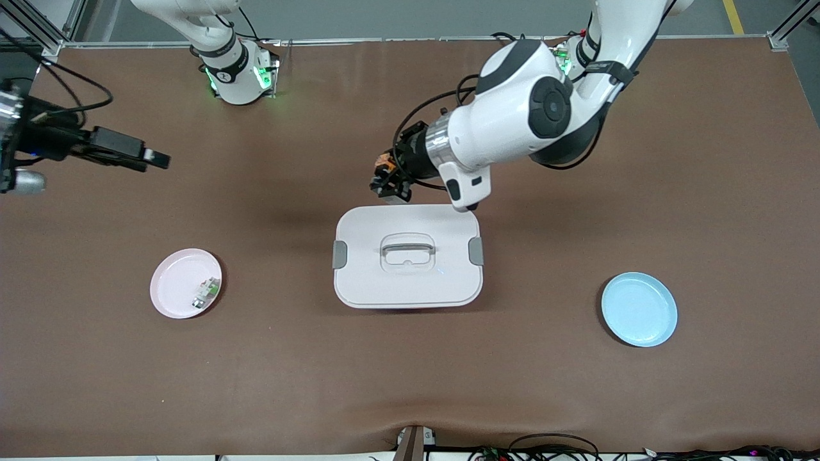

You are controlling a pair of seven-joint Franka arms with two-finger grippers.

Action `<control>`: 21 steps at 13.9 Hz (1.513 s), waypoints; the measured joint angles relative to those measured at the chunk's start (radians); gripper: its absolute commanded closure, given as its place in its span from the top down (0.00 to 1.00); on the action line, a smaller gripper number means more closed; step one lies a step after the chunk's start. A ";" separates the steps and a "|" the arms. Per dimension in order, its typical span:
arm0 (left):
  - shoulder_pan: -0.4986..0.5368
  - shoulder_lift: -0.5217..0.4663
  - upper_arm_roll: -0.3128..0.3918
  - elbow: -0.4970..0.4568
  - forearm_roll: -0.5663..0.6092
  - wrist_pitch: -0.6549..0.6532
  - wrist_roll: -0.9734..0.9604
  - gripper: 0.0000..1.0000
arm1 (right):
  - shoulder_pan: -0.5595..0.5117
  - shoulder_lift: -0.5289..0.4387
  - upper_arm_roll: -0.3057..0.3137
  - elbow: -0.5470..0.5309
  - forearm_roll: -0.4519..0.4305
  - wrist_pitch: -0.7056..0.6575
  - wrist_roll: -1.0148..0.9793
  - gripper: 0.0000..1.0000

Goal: Transfer orange switch to right arm and place
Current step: 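Carry the orange switch over the white box while the right gripper approaches, then grasp the orange switch with the right gripper beside the left gripper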

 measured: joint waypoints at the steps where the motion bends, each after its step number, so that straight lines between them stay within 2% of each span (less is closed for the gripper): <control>1: -0.016 0.010 0.000 0.003 0.000 0.019 -0.010 0.00 | 0.031 -0.015 0.003 -0.029 0.018 0.037 0.038 1.00; 6: -0.060 0.071 0.001 0.041 0.000 0.089 -0.050 0.00 | 0.194 -0.060 0.009 -0.112 0.039 0.214 0.189 1.00; 9: -0.087 0.077 0.001 0.046 0.000 0.110 -0.060 0.00 | 0.298 -0.104 0.049 -0.203 0.040 0.382 0.255 1.00; 15: -0.099 0.077 0.004 0.050 0.000 0.122 -0.084 0.00 | 0.319 -0.120 0.187 -0.280 0.027 0.549 0.274 1.00; 21: -0.104 0.077 0.004 0.050 0.001 0.122 -0.090 0.00 | 0.320 -0.118 0.228 -0.307 -0.024 0.618 0.274 1.00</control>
